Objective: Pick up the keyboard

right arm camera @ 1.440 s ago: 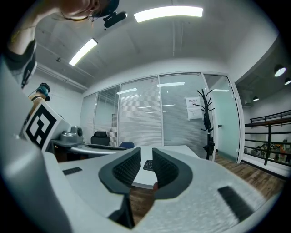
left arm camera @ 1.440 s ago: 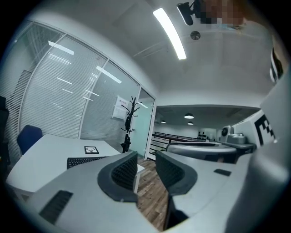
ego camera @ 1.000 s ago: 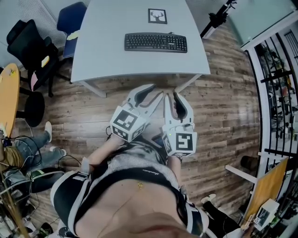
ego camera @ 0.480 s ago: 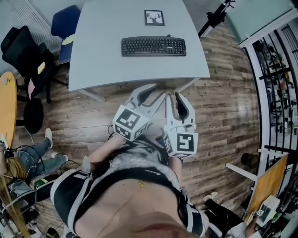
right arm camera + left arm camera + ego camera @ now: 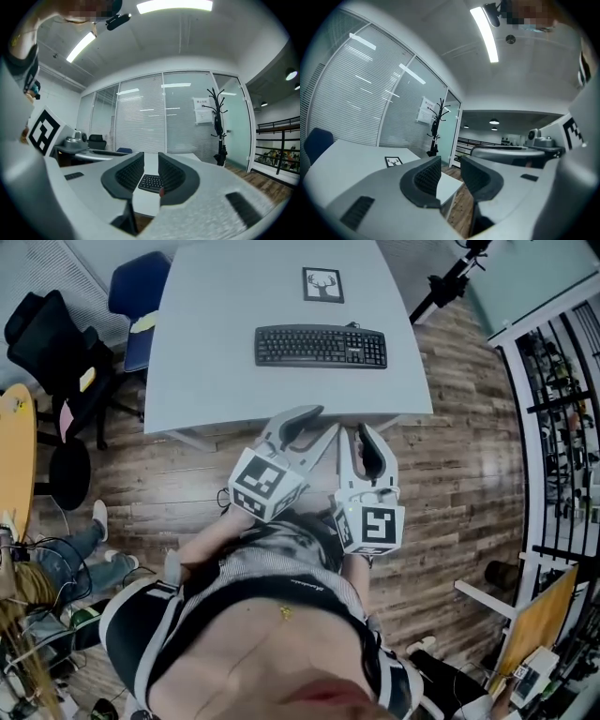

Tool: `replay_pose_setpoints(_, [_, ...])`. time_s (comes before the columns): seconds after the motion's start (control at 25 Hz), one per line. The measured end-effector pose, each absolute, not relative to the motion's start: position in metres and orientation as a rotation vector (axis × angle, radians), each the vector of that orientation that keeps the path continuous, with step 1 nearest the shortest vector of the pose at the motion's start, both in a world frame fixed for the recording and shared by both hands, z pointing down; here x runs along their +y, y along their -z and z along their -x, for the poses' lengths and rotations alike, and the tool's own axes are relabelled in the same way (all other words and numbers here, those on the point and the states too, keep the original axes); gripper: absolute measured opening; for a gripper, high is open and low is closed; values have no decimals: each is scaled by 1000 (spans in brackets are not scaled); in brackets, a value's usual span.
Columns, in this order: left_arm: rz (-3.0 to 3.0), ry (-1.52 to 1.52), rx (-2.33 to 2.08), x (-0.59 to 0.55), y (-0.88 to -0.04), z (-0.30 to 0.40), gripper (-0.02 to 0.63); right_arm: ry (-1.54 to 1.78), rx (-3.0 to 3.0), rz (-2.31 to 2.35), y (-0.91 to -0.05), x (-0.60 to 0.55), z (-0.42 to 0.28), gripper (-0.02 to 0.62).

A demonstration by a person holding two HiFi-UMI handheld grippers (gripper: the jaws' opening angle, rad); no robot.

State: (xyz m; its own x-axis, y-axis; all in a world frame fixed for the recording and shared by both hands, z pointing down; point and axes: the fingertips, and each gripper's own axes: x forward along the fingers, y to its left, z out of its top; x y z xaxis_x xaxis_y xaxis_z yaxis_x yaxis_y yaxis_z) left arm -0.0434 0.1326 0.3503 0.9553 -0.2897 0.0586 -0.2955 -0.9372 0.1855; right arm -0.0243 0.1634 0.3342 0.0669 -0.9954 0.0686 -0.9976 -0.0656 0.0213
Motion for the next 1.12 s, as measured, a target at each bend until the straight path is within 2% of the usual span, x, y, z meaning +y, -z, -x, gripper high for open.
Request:
replay_pose_setpoints(0.68, [-2891,-15,-603,71,-343,37,106,-45,-2196,-2220,-321,109,0,98])
replay_pose_setpoints(1.12, [-2875,12,-669,24,-340,-15,106,-71,-2227,-2136,-333,63,-45,103])
